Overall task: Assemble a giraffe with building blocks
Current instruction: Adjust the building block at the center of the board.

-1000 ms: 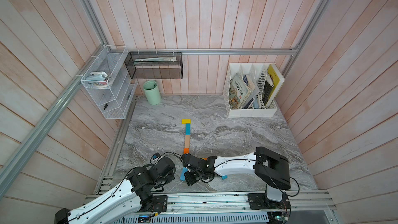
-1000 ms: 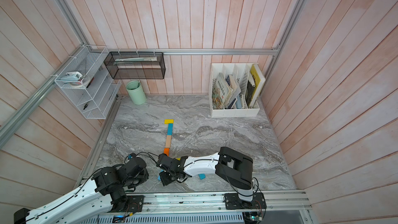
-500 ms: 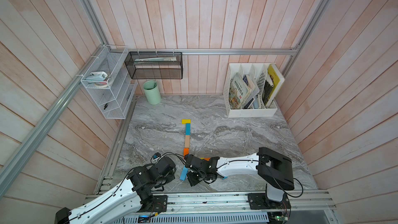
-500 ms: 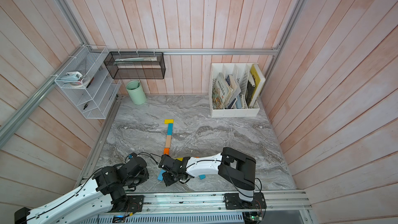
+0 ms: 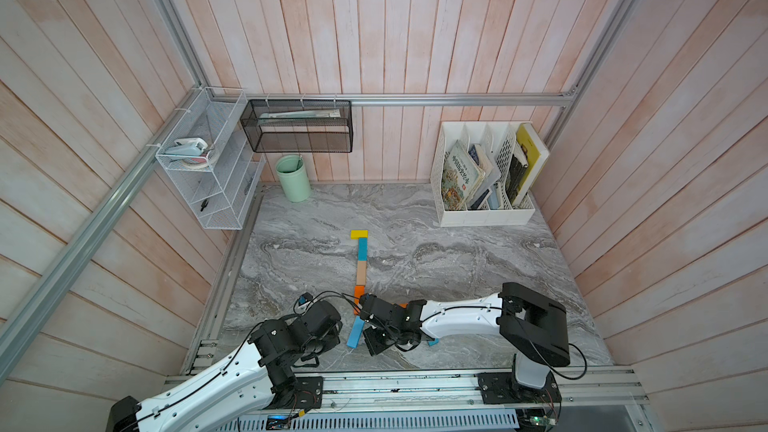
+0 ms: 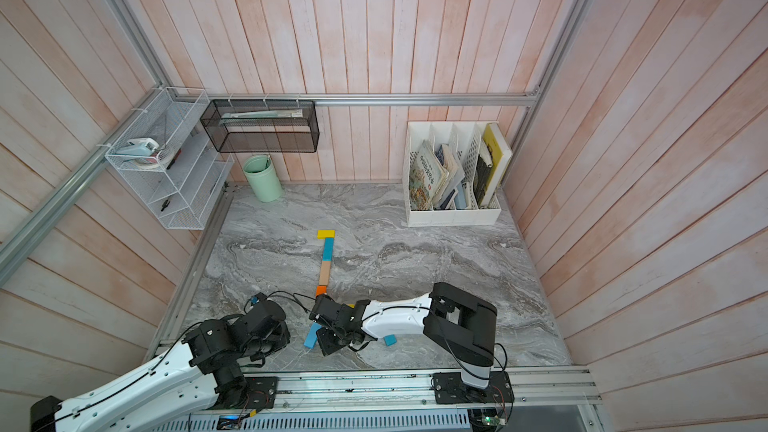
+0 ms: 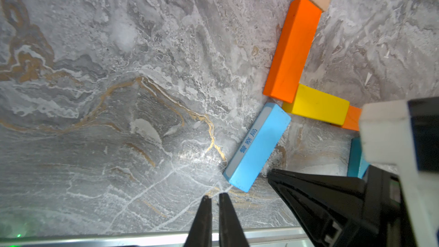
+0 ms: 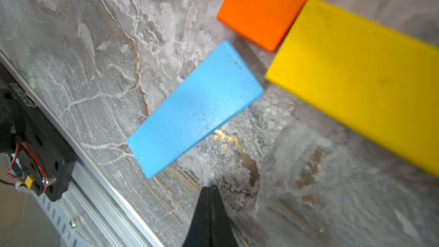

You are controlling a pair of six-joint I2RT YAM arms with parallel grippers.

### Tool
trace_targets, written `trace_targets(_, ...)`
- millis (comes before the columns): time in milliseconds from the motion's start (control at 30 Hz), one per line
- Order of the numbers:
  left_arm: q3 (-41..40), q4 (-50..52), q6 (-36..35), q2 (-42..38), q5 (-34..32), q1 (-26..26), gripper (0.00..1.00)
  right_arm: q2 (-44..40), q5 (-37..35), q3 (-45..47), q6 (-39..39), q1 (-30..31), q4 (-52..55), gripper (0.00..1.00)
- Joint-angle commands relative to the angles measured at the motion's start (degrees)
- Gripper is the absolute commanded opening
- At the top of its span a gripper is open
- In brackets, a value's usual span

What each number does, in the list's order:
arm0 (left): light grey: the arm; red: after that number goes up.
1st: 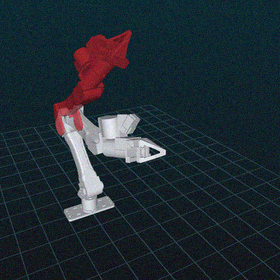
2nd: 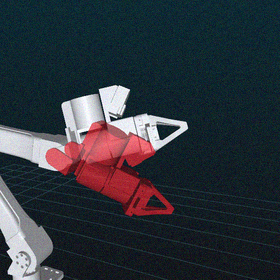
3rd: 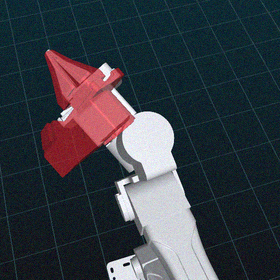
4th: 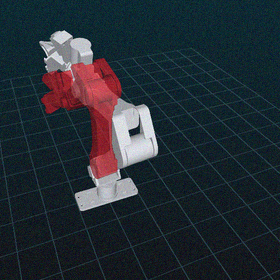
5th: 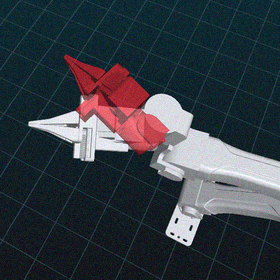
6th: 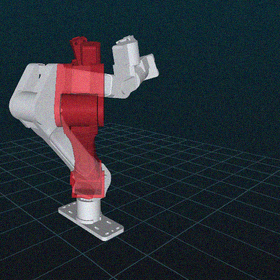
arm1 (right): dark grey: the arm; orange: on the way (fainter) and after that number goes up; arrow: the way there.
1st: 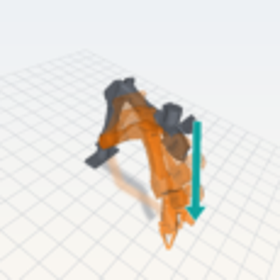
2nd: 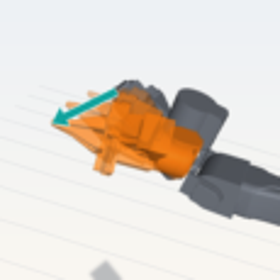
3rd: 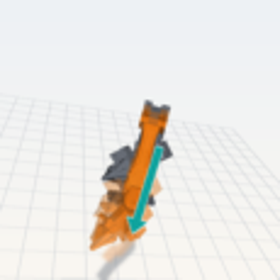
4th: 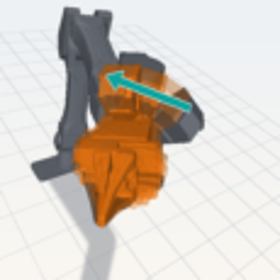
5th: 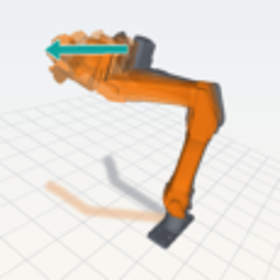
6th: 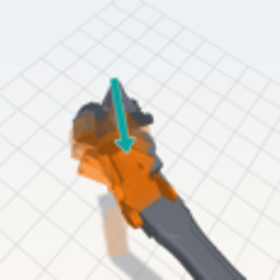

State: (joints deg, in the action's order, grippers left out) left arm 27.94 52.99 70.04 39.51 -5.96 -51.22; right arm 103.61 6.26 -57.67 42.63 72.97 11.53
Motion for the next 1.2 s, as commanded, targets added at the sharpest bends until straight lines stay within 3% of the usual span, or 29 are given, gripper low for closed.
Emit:
trace_targets(0,-0.96,-1.33,-1.0,0.14,0.51,0.43,0.13,-0.26,-2.51,0.76,-0.42,-1.4,2.35,0.0)
trace_targets(1167,-1.94,-2.28,-1.57,0.63,1.43,1.3,0.13,4.49,-1.16,-3.24,-6.51,-8.12,1.84,0.0)
